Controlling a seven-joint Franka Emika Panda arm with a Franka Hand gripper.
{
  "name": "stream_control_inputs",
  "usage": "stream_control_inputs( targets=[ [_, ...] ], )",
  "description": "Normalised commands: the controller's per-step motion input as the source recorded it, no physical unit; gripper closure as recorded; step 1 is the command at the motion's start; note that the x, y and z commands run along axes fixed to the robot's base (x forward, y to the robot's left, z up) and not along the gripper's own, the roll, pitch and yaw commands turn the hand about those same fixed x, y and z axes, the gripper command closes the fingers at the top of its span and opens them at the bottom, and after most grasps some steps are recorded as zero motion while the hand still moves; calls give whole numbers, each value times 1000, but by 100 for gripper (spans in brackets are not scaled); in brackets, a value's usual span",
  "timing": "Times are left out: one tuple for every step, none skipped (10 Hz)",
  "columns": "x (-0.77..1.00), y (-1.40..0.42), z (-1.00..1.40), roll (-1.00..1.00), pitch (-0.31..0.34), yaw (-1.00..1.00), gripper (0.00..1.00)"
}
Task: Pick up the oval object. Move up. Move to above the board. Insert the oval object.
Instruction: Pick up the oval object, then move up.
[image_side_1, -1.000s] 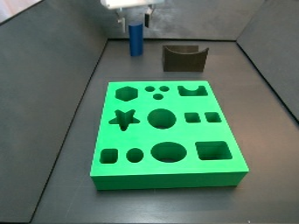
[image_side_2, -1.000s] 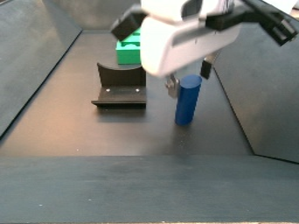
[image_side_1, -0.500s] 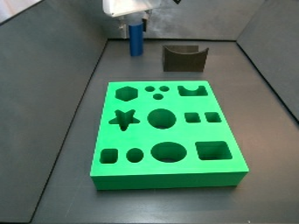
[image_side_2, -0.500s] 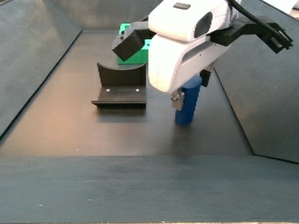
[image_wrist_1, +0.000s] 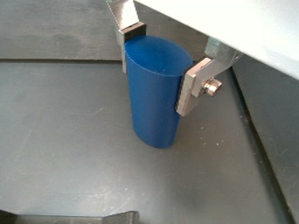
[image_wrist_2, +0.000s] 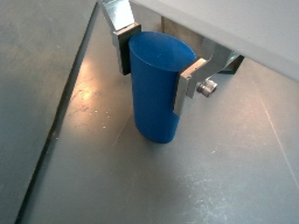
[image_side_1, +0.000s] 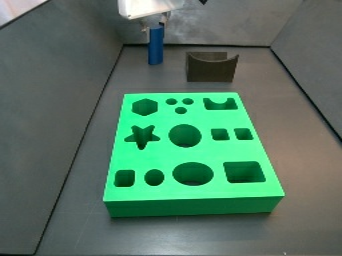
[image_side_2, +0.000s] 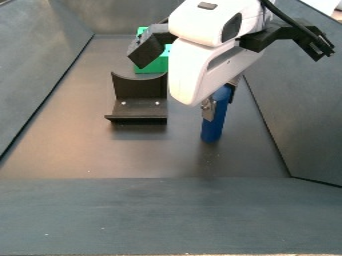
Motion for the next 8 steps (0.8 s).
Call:
stream_control_inputs(
  targets=[
    [0, 0, 0, 0, 0, 0, 100],
    [0, 0, 0, 0, 0, 0, 100],
    [0, 0, 0, 0, 0, 0, 100],
    [0, 0, 0, 0, 0, 0, 100],
    [0, 0, 0, 0, 0, 0, 100],
    [0, 0, 0, 0, 0, 0, 100],
    [0, 0, 833, 0, 0, 0, 100],
    [35, -105, 809, -11, 8, -48, 100]
  ],
)
